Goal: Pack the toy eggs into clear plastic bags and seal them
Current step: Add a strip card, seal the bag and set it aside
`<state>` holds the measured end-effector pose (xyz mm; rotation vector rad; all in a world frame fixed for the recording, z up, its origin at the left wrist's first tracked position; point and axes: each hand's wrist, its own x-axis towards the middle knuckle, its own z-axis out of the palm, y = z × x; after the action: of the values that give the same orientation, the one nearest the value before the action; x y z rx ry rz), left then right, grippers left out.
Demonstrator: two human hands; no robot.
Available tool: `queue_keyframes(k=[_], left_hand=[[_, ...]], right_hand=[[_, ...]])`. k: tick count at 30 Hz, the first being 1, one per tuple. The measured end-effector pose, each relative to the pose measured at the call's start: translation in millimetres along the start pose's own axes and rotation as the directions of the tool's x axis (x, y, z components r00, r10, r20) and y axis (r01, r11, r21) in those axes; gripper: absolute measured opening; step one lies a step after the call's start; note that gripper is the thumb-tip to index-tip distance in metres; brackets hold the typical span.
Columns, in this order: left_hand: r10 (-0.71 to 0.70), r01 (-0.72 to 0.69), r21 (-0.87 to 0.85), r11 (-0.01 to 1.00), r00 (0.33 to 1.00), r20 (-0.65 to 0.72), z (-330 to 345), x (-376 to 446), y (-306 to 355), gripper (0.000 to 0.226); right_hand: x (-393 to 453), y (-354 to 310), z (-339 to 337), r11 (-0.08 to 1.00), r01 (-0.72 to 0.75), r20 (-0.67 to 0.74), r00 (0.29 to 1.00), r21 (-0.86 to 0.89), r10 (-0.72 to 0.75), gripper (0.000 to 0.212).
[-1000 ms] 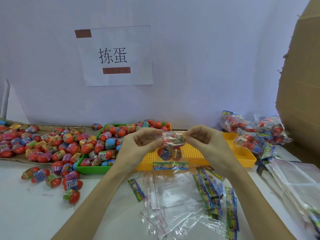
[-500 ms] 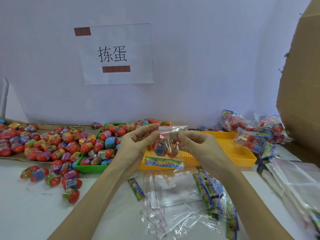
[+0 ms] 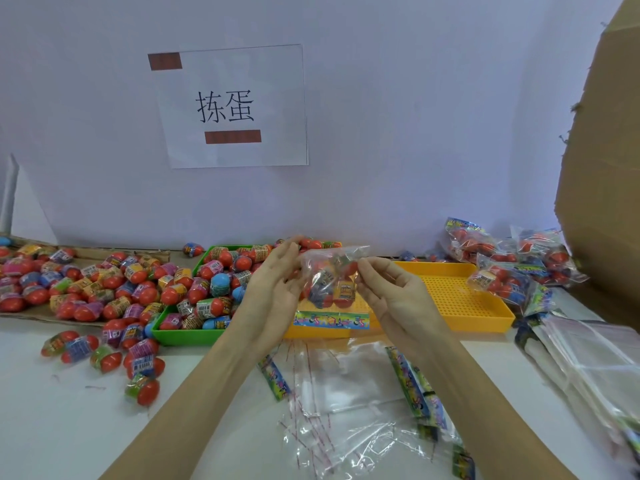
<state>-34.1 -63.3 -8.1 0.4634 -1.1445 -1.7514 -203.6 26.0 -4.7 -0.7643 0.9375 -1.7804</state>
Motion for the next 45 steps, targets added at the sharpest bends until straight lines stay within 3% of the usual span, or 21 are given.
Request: queue_keyframes(k=[1,3,7,10,13,16,21,25,29,34,39,45], left_hand=[[0.0,0.0,0.004,1.0,1.0,-0.017,2.3,-0.4,-0.3,0.067],[0.015,-0.012,0.176,0.984,1.0,-0.017,6.3,-2.1,-2.3,0.085],[-0.017,0.006,0.257,0.966,0.999,0.039,7.0,-6.8,-8.6,0.056],[0.038,-0.047,0.323,0.945,0.999,0.035,6.1,-9.0,-6.4,0.046],[0.086,-0.092,0.4,0.912,0.996,0.034,5.9,-11.1,-6.7,0.048],[0.069,-0.064,0.415,0.908,0.998,0.002,7.7,-11.0,-6.8,0.046],[-0.095,0.07,0.3,0.951,0.993,0.071,4.6,-7.7,7.0,0.053],[-0.097,0.079,0.226,0.971,0.993,0.067,0.9,-5.0,12.5,0.039],[-0.106,0.099,0.178,0.979,0.994,0.029,1.4,-3.5,11.3,0.047],[-0.141,0.14,0.062,0.988,0.99,0.019,3.5,-4.3,9.2,0.045],[-0.128,0.124,0.075,0.989,0.991,0.042,2.3,-2.8,6.3,0.048],[-0.073,0.079,0.114,0.99,0.996,-0.049,3.6,-0.9,3.2,0.046]], right_hand=[[0.5,0.1,-1.2,1.0,0.015,0.006,1.0,-0.019,-0.015,0.006],[0.0,-1.2,-2.0,0.998,0.032,0.04,0.999,-0.062,-0.03,0.009],[-2.0,-0.1,0.6,0.984,0.047,0.086,0.996,-0.172,-0.032,0.027],[-3.3,4.0,2.6,0.915,0.075,0.073,0.996,-0.395,-0.051,0.039],[-3.1,4.9,0.7,0.788,0.199,0.121,0.98,-0.583,-0.158,0.028],[-1.6,4.2,-0.5,0.696,0.311,0.182,0.95,-0.647,-0.255,0.023],[-0.4,0.2,-6.7,0.775,0.269,0.141,0.963,-0.573,-0.23,0.025],[-1.1,-7.9,-10.0,0.892,0.184,0.187,0.976,-0.412,-0.115,0.025],[0.1,-6.2,-7.0,0.924,0.19,0.128,0.98,-0.332,-0.156,0.023],[1.4,-2.4,-5.9,0.988,0.105,0.07,0.993,-0.109,-0.098,0.021],[1.3,-3.1,-6.0,0.971,0.151,0.03,0.989,-0.188,-0.148,0.018],[-1.1,-4.6,-1.3,0.915,0.225,0.021,0.973,-0.335,-0.231,0.043]])
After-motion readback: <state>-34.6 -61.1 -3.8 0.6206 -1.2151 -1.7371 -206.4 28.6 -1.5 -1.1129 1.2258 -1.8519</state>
